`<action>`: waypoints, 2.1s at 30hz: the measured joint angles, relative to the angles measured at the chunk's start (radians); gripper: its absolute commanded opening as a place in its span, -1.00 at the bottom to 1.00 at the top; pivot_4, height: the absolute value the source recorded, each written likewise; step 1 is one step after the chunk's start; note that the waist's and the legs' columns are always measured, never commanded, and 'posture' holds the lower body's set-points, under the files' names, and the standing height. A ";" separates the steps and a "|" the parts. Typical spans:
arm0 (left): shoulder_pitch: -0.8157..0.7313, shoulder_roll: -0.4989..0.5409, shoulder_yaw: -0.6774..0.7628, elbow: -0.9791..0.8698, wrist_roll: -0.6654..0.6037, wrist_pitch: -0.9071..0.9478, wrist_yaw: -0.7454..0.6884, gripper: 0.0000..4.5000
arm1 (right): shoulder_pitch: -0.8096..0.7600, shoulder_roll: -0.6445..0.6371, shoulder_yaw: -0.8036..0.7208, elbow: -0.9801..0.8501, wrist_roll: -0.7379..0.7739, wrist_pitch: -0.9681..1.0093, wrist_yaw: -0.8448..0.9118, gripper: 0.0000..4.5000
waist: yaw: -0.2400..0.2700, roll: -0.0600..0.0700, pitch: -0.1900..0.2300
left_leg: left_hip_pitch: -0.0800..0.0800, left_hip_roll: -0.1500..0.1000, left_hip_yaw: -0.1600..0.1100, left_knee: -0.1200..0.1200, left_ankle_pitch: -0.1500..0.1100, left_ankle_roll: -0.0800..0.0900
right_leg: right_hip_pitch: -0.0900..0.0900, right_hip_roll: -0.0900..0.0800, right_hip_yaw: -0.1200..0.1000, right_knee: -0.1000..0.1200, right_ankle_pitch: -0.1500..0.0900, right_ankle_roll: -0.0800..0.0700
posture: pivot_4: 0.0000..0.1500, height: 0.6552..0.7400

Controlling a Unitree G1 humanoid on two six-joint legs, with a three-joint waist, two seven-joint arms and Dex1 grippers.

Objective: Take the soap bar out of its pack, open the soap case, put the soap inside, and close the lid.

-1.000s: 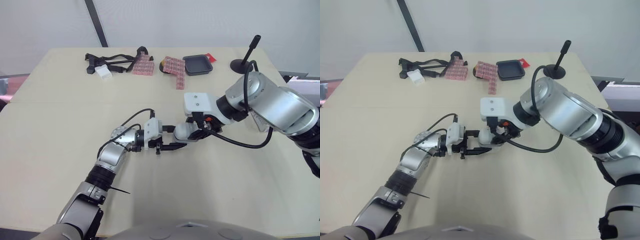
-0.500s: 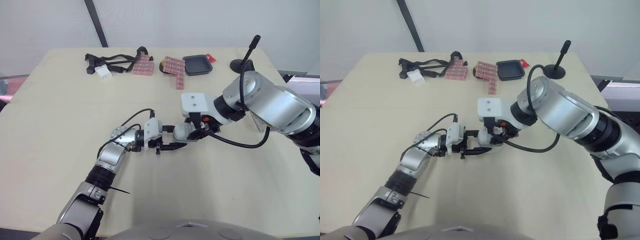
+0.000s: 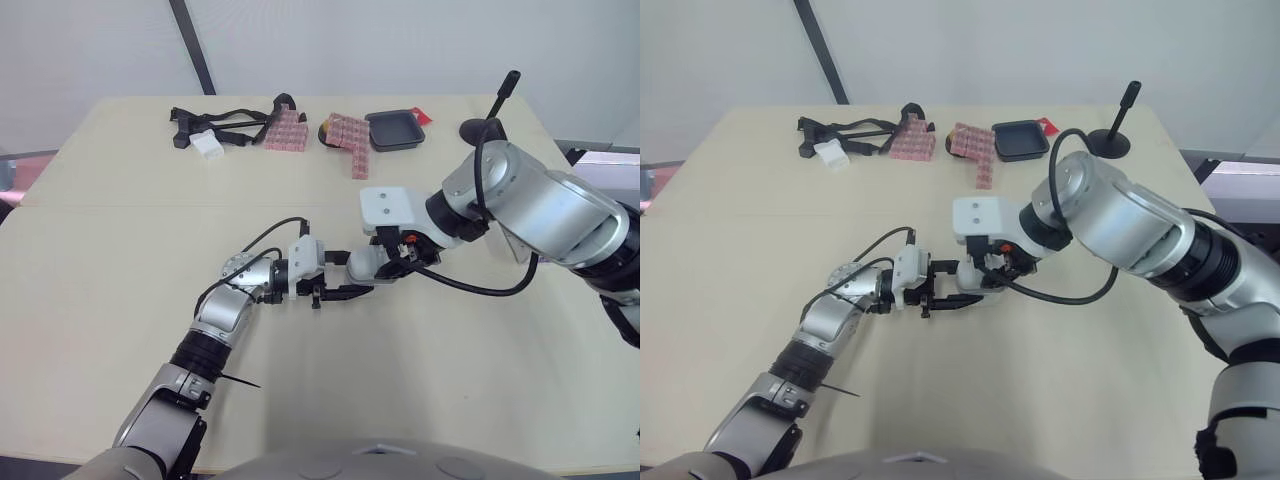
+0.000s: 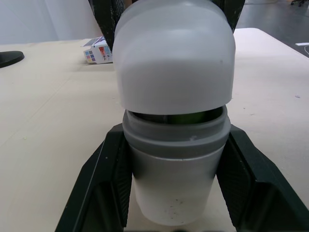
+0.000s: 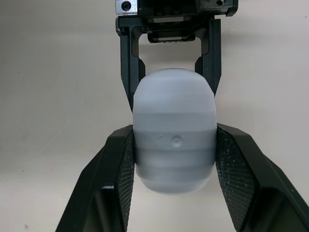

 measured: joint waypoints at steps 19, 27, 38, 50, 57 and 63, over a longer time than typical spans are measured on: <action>0.000 0.000 0.000 0.002 0.007 0.001 0.007 -0.15 | 0.005 0.003 0.020 -0.001 -0.021 -0.015 -0.004 -0.15 | -0.002 -0.002 -0.003 | 0.003 0.000 0.000 -0.001 0.001 -0.001 | 0.003 0.000 0.000 0.000 0.000 0.000 | 1.00 1.00; 0.002 -0.001 0.000 0.001 0.004 0.002 0.010 -0.15 | 0.053 0.001 0.084 0.029 -0.041 -0.009 -0.022 0.99 | -0.001 -0.002 -0.002 | 0.000 0.000 -0.001 -0.002 0.001 -0.001 | 0.001 0.001 0.000 -0.001 0.000 0.000 | 1.00 1.00; 0.002 0.000 0.000 0.000 -0.002 0.006 0.014 -0.15 | 0.095 -0.025 0.074 0.028 -0.056 -0.032 -0.037 0.99 | 0.000 -0.003 -0.002 | 0.000 0.001 -0.001 -0.003 0.001 -0.002 | 0.001 0.001 -0.001 -0.001 0.000 0.000 | 1.00 1.00; 0.007 0.012 0.001 -0.010 -0.004 0.010 0.014 -0.15 | 0.427 -0.127 -0.209 -0.006 0.012 -0.075 -0.093 0.99 | -0.001 -0.003 -0.002 | 0.000 0.001 -0.001 -0.004 0.000 -0.002 | 0.001 0.001 0.000 -0.007 0.000 0.000 | 1.00 1.00; 0.016 0.019 0.004 -0.023 -0.017 0.017 0.013 -0.15 | 0.737 -0.069 -0.556 0.041 0.045 -0.239 -0.234 0.99 | -0.001 -0.004 -0.002 | 0.000 0.002 -0.001 -0.006 0.000 -0.002 | 0.001 0.002 -0.001 -0.009 0.000 0.000 | 1.00 1.00; 0.021 0.028 0.006 -0.023 -0.028 0.020 0.012 -0.15 | 0.992 0.005 -0.705 0.109 0.039 -0.524 -0.258 0.99 | -0.005 -0.004 -0.002 | -0.001 0.002 -0.001 -0.007 0.000 -0.002 | 0.001 0.001 -0.002 -0.011 0.000 0.000 | 1.00 1.00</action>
